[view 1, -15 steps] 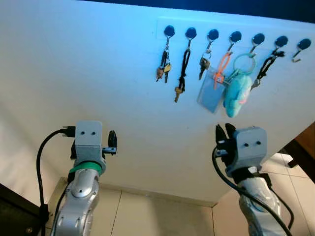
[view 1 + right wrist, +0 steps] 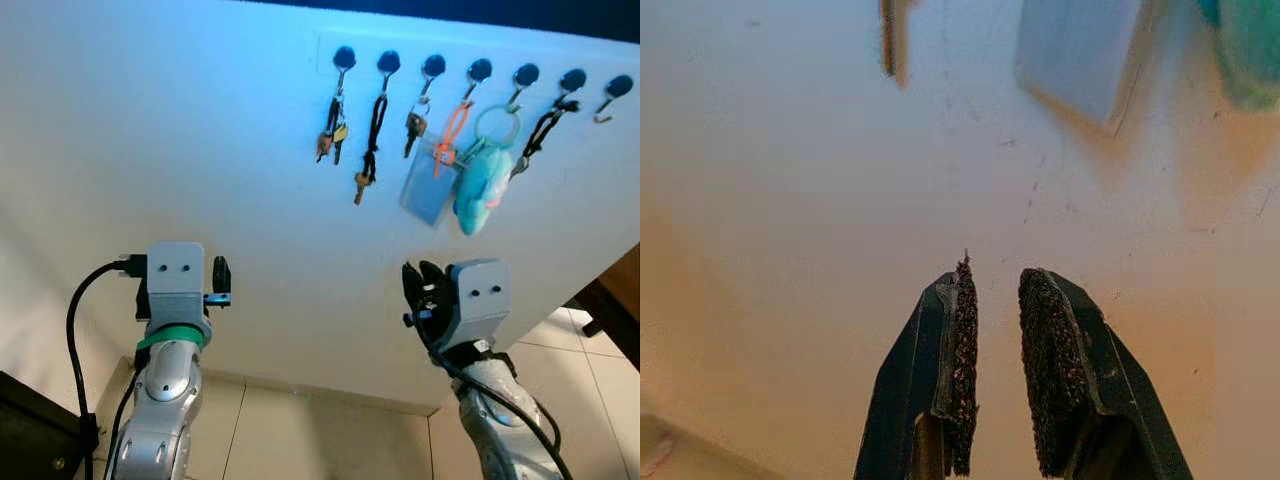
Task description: Hang keys on a hook
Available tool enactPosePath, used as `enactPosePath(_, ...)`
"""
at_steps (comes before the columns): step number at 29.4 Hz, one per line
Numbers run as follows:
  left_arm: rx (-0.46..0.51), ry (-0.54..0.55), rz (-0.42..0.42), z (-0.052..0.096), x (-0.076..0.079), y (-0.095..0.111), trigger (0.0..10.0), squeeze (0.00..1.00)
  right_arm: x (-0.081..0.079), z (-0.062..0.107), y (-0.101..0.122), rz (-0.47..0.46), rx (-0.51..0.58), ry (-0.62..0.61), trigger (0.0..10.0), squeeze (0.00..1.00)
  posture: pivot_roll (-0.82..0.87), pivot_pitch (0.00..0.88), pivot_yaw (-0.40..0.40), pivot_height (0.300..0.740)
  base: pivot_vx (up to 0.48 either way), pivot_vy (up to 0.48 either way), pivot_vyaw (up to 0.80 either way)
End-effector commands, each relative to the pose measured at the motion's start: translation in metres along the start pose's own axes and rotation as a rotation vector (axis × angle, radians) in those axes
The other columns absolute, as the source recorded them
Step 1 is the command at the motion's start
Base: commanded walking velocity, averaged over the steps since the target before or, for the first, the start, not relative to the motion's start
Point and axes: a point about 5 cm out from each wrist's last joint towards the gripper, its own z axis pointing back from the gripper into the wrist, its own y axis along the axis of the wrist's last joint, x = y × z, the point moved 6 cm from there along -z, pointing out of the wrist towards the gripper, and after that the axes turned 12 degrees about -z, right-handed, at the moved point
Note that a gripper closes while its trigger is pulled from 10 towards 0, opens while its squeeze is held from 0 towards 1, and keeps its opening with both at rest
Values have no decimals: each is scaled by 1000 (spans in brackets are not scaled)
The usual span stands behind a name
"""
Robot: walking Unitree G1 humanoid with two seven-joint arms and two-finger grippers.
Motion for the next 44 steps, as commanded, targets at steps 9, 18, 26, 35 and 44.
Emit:
enactPosePath(9, 19, -6, -11, 1, 3, 2, 10000, 0, -1, -2, -5, -6, -7, 5, 10000, 0, -191, 39, 50, 740, -410, 0, 0)
enactPosePath(18, 22, -12, -11, 1, 3, 3, 10000, 0, 2, -6, -2, -15, -3, -4, 10000, 0, -187, 40, 51, 740, -415, 0, 0)
enactPosePath(26, 24, -17, -13, 0, 4, 2, 10000, 0, 1, -6, -2, -22, -1, -2, 10000, 0, -187, 37, 57, 740, -414, 0, 0)
enactPosePath(35, -13, -59, 7, -3, 10, 1, 10000, 0, -3, -16, 11, -3, 39, 5, 10000, 0, -187, 29, 66, 740, -203, 0, -235)
enactPosePath(44, 10, -207, -5, -3, 28, 17, 10000, 0, -4, -32, 41, 3, 130, 11, 10000, 0, -183, 26, 76, 740, 0, 0, -800)
